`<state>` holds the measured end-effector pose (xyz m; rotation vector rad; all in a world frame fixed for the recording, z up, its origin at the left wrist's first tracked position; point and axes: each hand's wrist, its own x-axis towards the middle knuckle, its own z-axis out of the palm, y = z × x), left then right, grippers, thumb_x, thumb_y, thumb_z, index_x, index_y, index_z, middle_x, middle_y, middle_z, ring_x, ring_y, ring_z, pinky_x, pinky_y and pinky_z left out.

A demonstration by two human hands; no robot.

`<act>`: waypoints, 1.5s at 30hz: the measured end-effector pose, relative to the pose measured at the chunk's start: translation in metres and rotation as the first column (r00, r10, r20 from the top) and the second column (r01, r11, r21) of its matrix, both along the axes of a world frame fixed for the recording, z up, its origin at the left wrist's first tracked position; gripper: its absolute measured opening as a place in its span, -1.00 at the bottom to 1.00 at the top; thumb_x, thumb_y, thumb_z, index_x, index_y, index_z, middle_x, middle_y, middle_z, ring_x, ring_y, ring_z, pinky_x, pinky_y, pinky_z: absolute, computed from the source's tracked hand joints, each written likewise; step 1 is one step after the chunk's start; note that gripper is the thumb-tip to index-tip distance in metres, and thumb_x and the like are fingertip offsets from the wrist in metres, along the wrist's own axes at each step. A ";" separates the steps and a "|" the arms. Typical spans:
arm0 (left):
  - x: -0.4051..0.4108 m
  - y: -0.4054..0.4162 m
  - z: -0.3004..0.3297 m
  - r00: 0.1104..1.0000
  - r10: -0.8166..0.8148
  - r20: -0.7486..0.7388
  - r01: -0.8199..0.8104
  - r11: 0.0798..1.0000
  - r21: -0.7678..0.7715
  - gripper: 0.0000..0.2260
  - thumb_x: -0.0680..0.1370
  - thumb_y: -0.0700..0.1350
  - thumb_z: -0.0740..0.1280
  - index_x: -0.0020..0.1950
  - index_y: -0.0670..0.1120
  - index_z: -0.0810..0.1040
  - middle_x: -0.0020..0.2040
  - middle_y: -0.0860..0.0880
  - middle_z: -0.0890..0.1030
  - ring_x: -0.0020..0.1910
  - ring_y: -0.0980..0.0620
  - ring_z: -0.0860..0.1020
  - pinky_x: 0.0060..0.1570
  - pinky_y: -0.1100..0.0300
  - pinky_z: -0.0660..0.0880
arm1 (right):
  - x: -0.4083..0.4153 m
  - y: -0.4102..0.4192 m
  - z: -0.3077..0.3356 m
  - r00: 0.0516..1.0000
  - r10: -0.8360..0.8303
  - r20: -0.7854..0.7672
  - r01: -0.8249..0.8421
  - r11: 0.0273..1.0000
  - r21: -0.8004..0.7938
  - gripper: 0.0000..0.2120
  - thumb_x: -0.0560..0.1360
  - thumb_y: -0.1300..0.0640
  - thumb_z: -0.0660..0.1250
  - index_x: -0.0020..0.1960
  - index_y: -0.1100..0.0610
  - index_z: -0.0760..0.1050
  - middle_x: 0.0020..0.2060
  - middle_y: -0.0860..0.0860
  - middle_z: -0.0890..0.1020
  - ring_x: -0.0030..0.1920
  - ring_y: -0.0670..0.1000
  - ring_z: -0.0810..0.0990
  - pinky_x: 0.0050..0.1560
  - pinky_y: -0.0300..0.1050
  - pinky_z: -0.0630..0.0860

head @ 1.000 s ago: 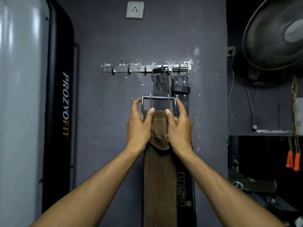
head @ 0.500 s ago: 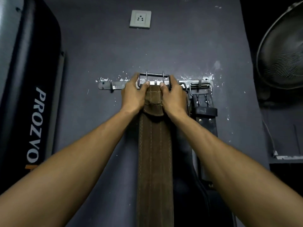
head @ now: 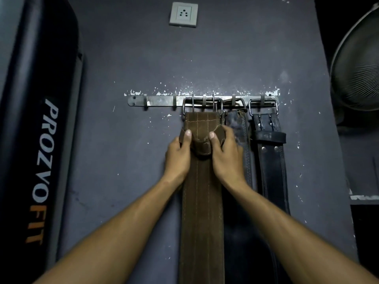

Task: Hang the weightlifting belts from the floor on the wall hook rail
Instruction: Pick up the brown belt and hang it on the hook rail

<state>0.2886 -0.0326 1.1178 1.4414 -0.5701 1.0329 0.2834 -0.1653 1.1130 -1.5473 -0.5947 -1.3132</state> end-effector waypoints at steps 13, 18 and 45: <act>-0.037 -0.022 -0.118 0.975 -0.150 -0.166 0.148 0.989 -0.027 -0.71 0.71 0.04 0.23 0.14 -0.11 0.66 0.02 -0.10 0.76 0.05 -0.10 0.73 0.15 -0.19 0.64 | -0.033 -0.010 -0.113 0.959 0.170 -0.226 -0.167 0.985 0.036 -0.78 0.69 -0.07 0.26 0.08 0.04 0.60 -0.13 -0.12 0.75 -0.13 -0.24 0.71 -0.14 -0.33 0.59; -0.047 -0.021 -0.123 0.966 -0.191 -0.176 0.169 0.977 -0.132 -0.70 0.69 0.05 0.25 0.12 -0.12 0.68 -0.02 -0.11 0.77 0.04 -0.15 0.74 0.11 -0.19 0.65 | -0.042 -0.009 -0.123 0.938 0.271 -0.217 -0.254 0.962 0.105 -0.75 0.69 -0.07 0.27 0.05 0.06 0.63 -0.12 -0.02 0.76 -0.11 -0.11 0.74 -0.10 -0.21 0.65; -0.184 -0.051 -0.423 0.766 -0.209 -0.608 0.157 0.978 -0.138 -0.80 0.68 0.04 0.29 0.13 0.19 0.73 0.11 0.08 0.76 0.16 0.07 0.72 0.10 0.25 0.64 | -0.150 -0.057 -0.401 0.696 0.350 -0.627 -0.393 0.917 0.075 -0.84 0.58 -0.24 0.29 0.04 -0.37 0.66 0.01 -0.32 0.75 0.07 -0.25 0.72 0.16 -0.13 0.66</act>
